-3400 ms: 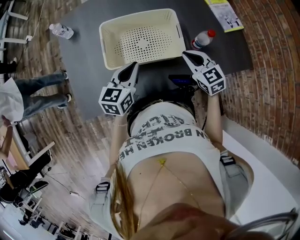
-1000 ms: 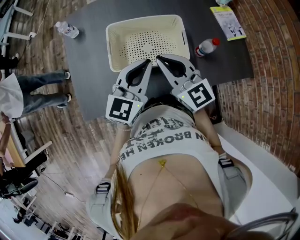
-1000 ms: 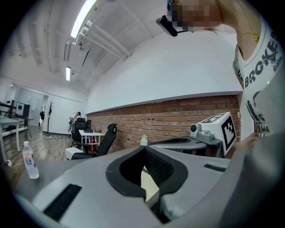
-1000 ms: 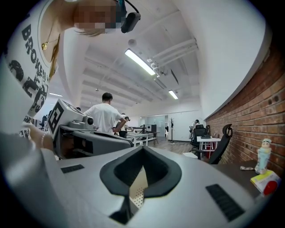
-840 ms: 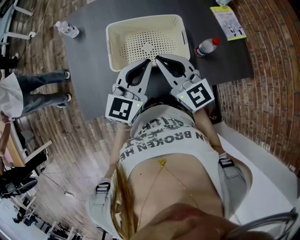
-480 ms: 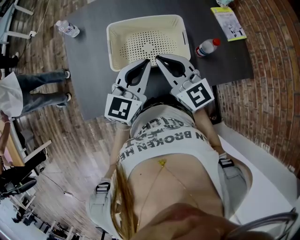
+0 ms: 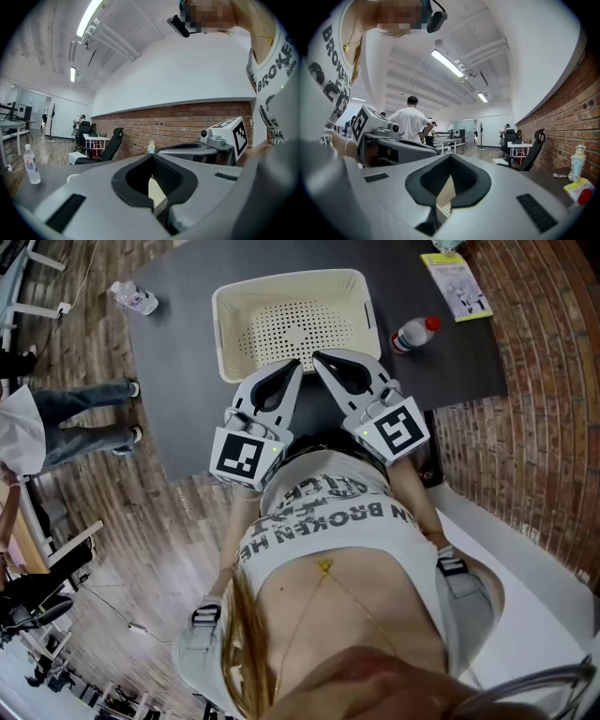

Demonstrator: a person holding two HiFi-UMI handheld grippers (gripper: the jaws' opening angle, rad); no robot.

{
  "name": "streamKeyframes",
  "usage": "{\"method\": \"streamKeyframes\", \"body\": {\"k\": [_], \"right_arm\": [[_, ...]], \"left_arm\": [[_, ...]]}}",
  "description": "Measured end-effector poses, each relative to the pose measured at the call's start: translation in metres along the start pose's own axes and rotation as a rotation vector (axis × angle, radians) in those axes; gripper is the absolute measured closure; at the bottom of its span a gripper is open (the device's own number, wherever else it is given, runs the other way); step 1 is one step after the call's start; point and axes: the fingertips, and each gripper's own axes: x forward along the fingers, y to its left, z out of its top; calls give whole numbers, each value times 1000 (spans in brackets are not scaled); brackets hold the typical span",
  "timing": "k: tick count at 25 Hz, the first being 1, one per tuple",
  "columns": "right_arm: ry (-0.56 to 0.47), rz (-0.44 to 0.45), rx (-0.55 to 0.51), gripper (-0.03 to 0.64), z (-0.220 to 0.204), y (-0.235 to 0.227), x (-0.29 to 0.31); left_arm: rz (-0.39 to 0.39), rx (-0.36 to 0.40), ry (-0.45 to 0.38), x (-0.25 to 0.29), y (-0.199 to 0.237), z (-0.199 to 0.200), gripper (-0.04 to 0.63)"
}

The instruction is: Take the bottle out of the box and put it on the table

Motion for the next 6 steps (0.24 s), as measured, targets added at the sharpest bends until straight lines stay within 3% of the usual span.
{"method": "streamKeyframes", "body": {"k": [6], "right_arm": [[4, 3, 4, 609, -2, -1, 0]], "left_arm": [[-4, -6, 8, 1, 0, -3, 595]]}}
